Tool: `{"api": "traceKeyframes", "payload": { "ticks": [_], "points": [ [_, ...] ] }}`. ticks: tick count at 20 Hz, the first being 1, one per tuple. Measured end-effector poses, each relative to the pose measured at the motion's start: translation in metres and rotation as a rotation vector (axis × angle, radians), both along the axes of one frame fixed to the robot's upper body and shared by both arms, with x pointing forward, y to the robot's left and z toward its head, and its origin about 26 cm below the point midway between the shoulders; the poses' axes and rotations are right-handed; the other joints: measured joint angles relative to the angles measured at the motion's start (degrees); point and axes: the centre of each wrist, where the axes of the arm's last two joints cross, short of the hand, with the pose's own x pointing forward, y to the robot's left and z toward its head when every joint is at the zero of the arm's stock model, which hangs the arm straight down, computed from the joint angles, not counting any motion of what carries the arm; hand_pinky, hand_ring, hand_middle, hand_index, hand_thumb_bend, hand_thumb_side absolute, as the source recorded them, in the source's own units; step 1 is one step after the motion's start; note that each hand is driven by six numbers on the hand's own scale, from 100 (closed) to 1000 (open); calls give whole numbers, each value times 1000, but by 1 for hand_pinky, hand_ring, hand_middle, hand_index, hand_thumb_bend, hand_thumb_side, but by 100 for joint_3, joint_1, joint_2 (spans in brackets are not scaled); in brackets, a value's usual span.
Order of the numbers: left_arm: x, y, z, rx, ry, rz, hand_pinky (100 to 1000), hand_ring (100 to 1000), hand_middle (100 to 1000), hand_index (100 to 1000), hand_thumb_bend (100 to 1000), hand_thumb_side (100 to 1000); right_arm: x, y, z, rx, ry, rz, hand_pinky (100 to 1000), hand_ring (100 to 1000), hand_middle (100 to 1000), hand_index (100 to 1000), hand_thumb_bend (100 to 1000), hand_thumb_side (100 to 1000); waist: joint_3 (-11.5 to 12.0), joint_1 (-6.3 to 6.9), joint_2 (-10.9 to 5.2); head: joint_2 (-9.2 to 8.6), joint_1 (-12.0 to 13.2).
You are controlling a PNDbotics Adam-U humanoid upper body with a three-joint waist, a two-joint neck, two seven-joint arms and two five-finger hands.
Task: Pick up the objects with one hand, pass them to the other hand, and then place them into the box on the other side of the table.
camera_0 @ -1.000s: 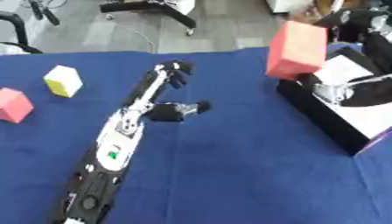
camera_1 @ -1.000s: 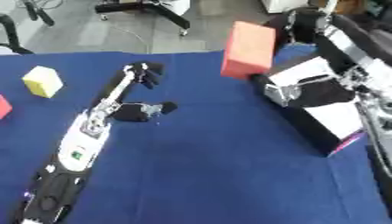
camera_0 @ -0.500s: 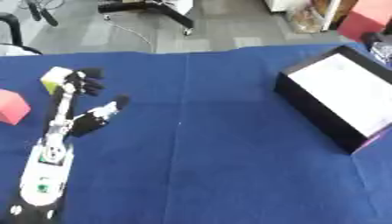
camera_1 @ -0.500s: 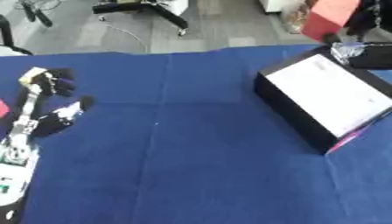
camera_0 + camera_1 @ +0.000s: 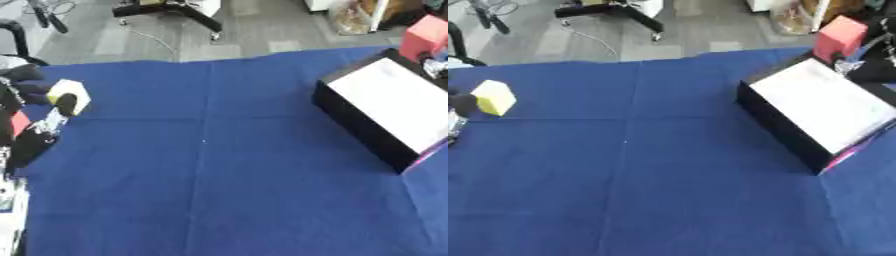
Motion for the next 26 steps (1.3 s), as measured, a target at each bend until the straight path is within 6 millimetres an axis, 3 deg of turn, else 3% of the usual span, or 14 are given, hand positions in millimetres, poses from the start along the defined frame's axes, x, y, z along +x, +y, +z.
{"api": "traceKeyframes", "payload": {
  "ticks": [5,9,10,12,13,15,21,26],
  "points": [
    [-2,-1,5,-13,-15,-10,609,619,658,792,660,584,12,-11,-27,3,94,29,635,551,476,439,100,100,24,2,0,0,-25],
    [-3,-1,6,-12,-14,-13,609,620,659,793,661,585,20,-19,-45,-7,164,72,678,633,603,614,106,261,50,2,0,1,-29],
    [-3,-1,6,-12,-14,-14,609,620,659,793,660,587,21,-20,-50,-12,181,85,700,690,689,700,168,330,51,2,0,1,-29],
    [-3,-1,6,-11,-11,-15,609,620,659,794,661,587,23,-22,-58,-30,218,118,723,747,761,791,242,409,53,2,0,1,-29],
    [-4,-1,5,-10,-9,-15,609,620,660,794,661,587,23,-22,-62,-42,233,138,752,800,829,877,335,479,53,2,0,1,-29],
    [-4,-1,4,-8,-5,-16,609,620,660,794,661,588,23,-21,-65,-75,255,181,787,849,887,944,429,519,53,2,0,1,-26],
    [-4,0,4,-5,-2,-14,610,621,661,795,661,589,22,-23,-66,-194,245,256,822,896,951,991,546,570,30,2,0,1,-7],
    [-5,0,3,2,1,-9,610,622,662,795,662,590,19,-28,-61,-364,179,275,849,912,969,1000,591,546,4,2,0,1,6]
  ]
}}
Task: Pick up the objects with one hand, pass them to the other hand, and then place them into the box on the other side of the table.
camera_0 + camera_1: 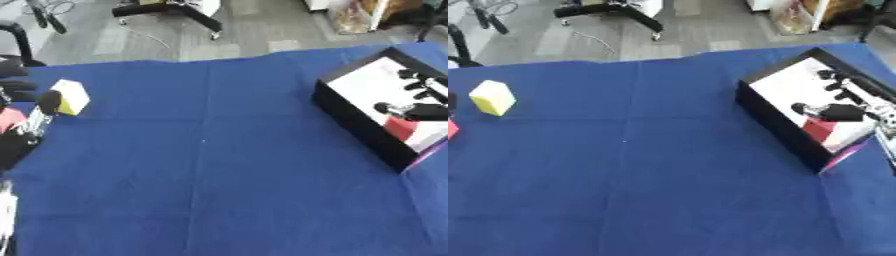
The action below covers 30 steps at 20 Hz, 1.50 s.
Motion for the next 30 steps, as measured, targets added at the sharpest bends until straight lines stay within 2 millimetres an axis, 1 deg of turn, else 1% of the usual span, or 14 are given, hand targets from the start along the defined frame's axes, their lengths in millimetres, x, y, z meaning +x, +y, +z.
{"api": "traceKeyframes", "payload": {
  "ticks": [4,5,6,7,10,13,14,15,17,19,21,24,27,30],
  "points": [
    [-1,2,-1,5,5,11,611,622,662,795,662,592,-1,4,12,-103,-65,41,863,922,978,1000,574,500,-29,0,0,0,30],
    [-1,2,-1,5,7,13,610,622,662,795,643,587,-1,6,16,-121,-80,51,858,917,980,1000,582,647,-29,0,0,0,37],
    [-1,2,-1,6,7,15,610,622,662,795,662,591,-1,8,21,-131,-101,61,855,914,973,1000,558,497,-34,0,0,0,42],
    [-1,3,-1,6,7,20,610,621,661,795,661,591,-1,13,26,-133,-127,72,848,908,968,1000,547,493,-44,0,0,0,49],
    [-1,4,-2,7,11,32,608,620,660,793,660,589,-4,30,45,-109,-244,105,820,880,933,973,457,415,-75,0,0,0,101],
    [0,6,-5,4,26,46,602,616,657,789,665,586,-11,63,70,11,-414,178,799,864,910,944,372,386,-106,0,0,0,204],
    [0,6,-7,2,33,51,599,615,654,788,666,584,-15,75,77,64,-466,208,796,859,908,939,504,488,-115,0,0,0,256],
    [1,6,-8,-1,40,56,597,613,653,786,672,582,-21,89,85,121,-517,241,793,854,899,933,309,366,-129,0,0,0,318],
    [2,7,-12,1,54,65,595,611,651,783,675,577,-33,115,99,228,-603,312,793,847,888,915,230,346,-164,0,0,0,445],
    [3,7,-15,7,69,75,592,609,649,780,676,575,-46,141,110,324,-670,398,791,843,883,907,199,329,-192,0,0,0,565],
    [4,8,-18,13,85,88,591,607,647,778,671,567,-55,163,114,415,-712,487,791,841,881,909,171,324,-226,-1,0,0,694],
    [5,8,-22,25,104,109,591,608,649,784,666,562,-61,187,111,513,-733,619,794,840,881,913,154,319,-252,-2,0,0,858],
    [7,9,-23,47,119,129,595,611,656,791,664,557,-63,203,108,551,-729,743,796,841,882,916,140,318,-274,-2,0,0,972],
    [10,14,-20,108,126,153,605,619,669,799,658,554,-64,214,105,562,-701,839,795,838,881,915,133,318,-287,0,0,0,1046]
  ]
}}
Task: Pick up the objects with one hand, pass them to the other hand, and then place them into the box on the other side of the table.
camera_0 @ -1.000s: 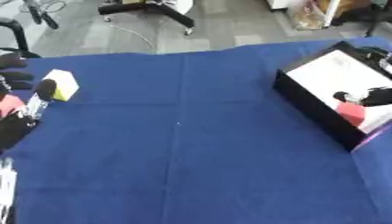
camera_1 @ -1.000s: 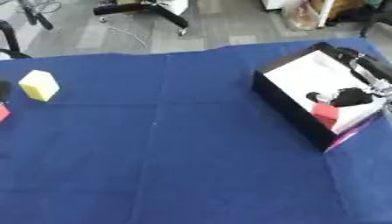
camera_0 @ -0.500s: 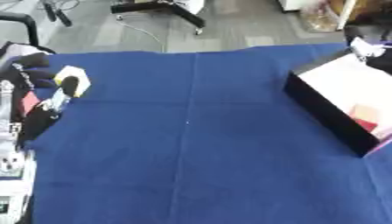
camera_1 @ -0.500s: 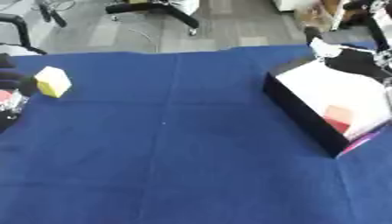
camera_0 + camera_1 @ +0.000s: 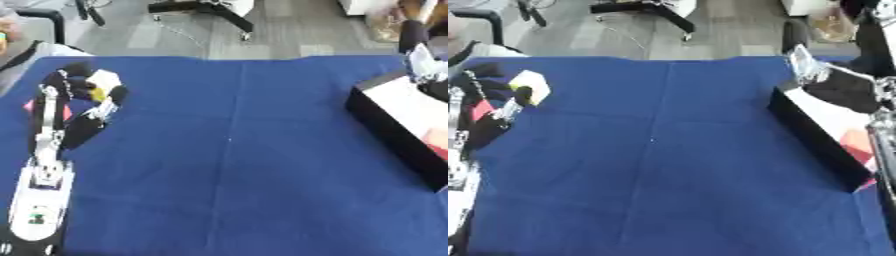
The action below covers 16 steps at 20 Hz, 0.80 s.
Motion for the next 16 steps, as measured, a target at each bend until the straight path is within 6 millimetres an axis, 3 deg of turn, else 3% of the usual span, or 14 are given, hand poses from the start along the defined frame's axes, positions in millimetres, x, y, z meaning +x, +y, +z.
{"api": "traceKeyframes", "payload": {
  "ticks": [7,16],
  "points": [
    [13,36,17,237,31,88,637,645,694,819,611,528,-1,9,-2,-51,6,102,795,833,880,916,111,325,-21,0,0,0,52],
    [39,124,34,601,315,201,714,685,717,839,530,490,-1,8,-2,-80,19,120,793,828,878,915,100,325,-67,38,0,0,51]
  ]
}}
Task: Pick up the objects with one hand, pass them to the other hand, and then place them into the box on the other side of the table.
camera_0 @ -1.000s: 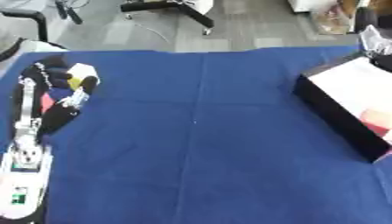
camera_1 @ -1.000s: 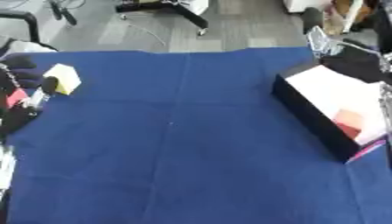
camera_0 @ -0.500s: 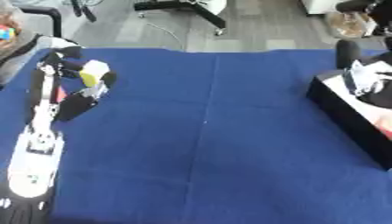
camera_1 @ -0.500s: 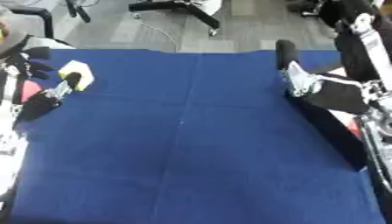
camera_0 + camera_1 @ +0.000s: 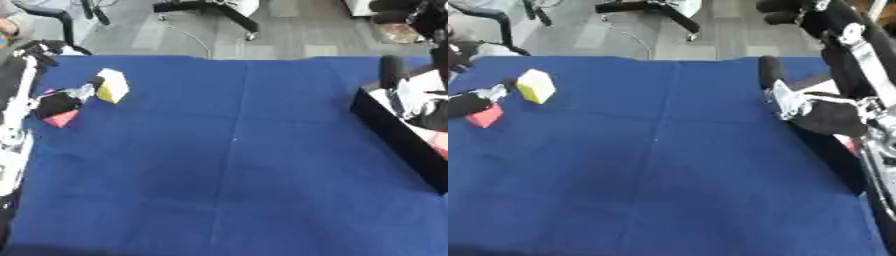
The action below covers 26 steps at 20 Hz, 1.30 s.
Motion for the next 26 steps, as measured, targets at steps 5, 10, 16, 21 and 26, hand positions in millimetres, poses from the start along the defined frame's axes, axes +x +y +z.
{"api": "traceKeyframes", "payload": {
  "ticks": [5,10,16,21,26],
  "points": [
    [17,46,7,61,281,52,724,687,714,839,536,481,0,1,-1,-6,6,12,791,827,877,916,100,330,-48,27,0,0,0],
    [33,68,4,57,417,162,701,659,688,817,678,516,0,1,-2,-9,13,20,789,824,875,915,100,333,-95,27,0,0,9],
    [38,78,-21,34,433,341,698,666,700,823,794,521,-1,0,-3,-10,20,24,786,821,873,914,100,334,-175,27,0,0,46],
    [37,81,-44,-8,422,455,685,656,693,815,837,545,-1,1,-3,-10,22,29,784,820,872,913,100,334,-248,25,29,-9,58],
    [35,81,-56,-39,366,522,679,650,690,812,851,589,-1,2,-4,-5,23,34,782,819,872,912,100,335,-295,24,113,-60,81]
  ]
}}
